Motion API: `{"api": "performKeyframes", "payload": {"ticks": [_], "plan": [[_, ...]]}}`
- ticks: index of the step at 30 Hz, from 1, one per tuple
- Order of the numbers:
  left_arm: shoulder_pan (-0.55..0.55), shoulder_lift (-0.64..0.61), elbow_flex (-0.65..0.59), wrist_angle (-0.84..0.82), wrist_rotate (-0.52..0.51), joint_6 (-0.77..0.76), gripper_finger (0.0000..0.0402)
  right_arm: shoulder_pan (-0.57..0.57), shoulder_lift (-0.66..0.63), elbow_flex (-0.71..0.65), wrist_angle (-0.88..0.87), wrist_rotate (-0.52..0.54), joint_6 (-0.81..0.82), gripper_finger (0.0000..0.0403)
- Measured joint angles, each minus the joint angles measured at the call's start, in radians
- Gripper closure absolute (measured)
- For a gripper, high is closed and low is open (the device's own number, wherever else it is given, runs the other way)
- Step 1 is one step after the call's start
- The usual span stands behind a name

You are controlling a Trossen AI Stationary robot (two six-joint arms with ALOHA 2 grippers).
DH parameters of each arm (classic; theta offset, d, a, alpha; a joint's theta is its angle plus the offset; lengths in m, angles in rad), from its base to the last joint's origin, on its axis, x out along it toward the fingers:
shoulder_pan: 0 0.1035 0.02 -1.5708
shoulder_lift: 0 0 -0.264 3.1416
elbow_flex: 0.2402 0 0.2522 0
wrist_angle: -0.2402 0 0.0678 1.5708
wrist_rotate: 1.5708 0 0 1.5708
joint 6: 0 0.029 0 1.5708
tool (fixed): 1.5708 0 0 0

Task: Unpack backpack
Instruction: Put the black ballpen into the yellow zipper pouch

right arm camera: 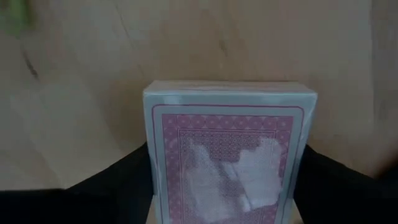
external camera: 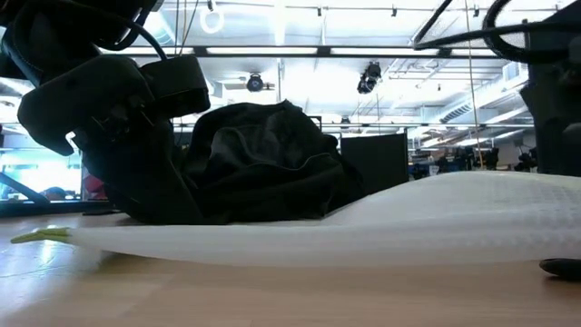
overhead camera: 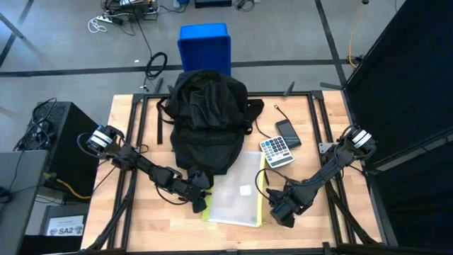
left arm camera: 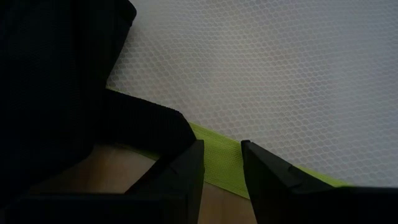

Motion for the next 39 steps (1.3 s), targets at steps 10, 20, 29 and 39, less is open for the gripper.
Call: {"api": "performKeyframes", "payload": {"ticks": [10,20,29,39], "plan": [[0.000,0.000,0.000,0.006,0.000,0.001,0.0315,-0.064,-0.009,0.005,0.015,0.041,-0.045,0.0130],[0.000,0.000,-0.001,0.013,0.000,0.001,0.0314,-0.191,-0.011,0.024,0.092,0.012,-0.167,0.0130],[0.000,0.000,-0.001,0.014,0.000,0.002,0.0314,-0.236,-0.014,0.100,0.204,0.005,-0.247,0.0130],[0.002,0.000,-0.001,0.017,0.000,0.003,0.0314,-0.268,0.068,0.101,0.510,-0.026,-0.314,0.0130]]}}
